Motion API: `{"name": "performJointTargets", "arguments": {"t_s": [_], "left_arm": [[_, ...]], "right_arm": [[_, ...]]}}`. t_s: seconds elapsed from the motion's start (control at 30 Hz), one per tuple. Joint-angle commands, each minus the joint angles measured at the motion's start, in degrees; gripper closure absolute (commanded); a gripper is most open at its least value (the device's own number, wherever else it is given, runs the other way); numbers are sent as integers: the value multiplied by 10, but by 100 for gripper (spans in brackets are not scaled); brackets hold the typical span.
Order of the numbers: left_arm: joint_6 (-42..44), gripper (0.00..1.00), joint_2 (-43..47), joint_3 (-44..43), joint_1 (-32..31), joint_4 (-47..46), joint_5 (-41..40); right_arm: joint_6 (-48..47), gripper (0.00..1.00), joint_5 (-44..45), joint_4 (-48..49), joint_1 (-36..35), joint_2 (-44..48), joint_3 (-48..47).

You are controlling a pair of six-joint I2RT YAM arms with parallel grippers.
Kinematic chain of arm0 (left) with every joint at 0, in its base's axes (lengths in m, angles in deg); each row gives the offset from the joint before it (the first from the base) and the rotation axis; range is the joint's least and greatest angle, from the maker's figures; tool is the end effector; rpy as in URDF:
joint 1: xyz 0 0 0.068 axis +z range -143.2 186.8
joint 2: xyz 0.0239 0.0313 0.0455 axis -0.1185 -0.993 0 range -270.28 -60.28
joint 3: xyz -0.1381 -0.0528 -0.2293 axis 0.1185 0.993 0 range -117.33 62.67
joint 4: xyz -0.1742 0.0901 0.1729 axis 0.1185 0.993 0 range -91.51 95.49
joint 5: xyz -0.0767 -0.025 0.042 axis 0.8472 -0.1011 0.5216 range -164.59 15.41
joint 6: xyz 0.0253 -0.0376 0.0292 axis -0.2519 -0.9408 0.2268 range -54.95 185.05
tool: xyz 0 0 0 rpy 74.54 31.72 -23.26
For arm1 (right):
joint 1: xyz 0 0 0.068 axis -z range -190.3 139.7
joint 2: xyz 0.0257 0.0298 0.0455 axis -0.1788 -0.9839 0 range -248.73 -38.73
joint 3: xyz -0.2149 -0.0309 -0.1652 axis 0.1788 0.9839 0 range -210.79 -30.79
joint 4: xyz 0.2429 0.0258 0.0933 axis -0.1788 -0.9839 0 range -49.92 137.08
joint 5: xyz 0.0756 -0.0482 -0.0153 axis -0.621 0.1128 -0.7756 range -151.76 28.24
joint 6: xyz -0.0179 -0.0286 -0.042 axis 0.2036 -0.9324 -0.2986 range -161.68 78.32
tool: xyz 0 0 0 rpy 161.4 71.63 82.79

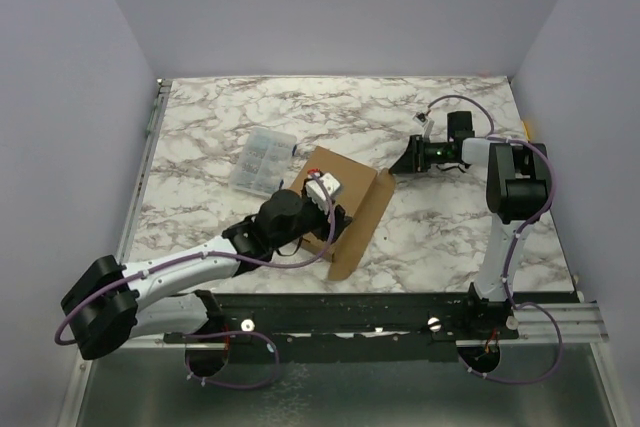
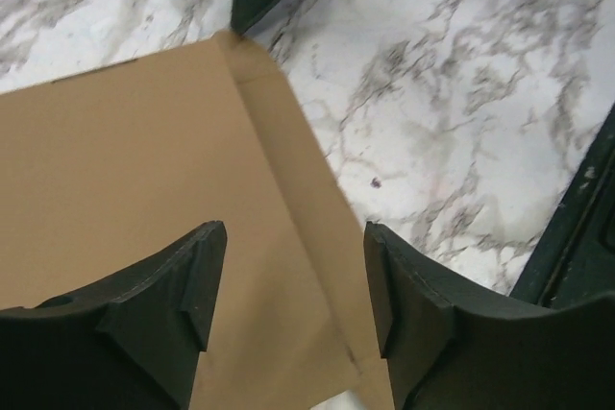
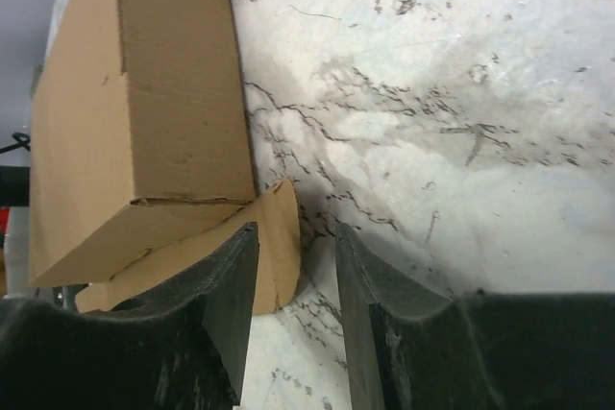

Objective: Fold the paper box
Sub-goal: Close the paper box at the center of the board.

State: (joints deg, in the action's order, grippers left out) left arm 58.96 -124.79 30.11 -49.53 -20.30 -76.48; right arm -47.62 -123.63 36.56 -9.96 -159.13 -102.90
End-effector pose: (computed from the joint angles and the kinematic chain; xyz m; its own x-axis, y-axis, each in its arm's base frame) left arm 0.1411 -0.2097 0.2483 -0.2119 0.1268 -0.9690 0.7960 0.5977 -0.0959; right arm 0.4086 0.0289 0.1206 -0.8039 -0.0441 -0.5931 -0.5400 0.4722 0.6968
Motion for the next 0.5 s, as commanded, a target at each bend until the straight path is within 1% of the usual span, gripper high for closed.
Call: {"name": "performJointTargets", "arguments": {"t_s": [0.0, 0.07, 0.17, 0.27, 0.33, 0.47], "left_arm": [[20, 33, -14, -42, 57, 153, 52], [16, 30, -26, -57, 79, 179, 64], [3, 29, -32, -59, 98, 185, 107], [-23, 30, 3, -61, 100, 220, 150], [-69, 32, 36, -51, 99, 242, 167], [-192, 39, 94, -20, 98, 297, 178]], "right_arm": [[-3, 56, 63, -4, -1, 20, 4], [-3, 55, 75, -13, -1, 16, 0], [-10, 53, 70, -40, -1, 0, -16], [-22, 54, 36, -69, -2, -18, -28], [-35, 57, 17, -86, -3, -20, -33], [-63, 58, -8, -119, -3, -22, -43]]}}
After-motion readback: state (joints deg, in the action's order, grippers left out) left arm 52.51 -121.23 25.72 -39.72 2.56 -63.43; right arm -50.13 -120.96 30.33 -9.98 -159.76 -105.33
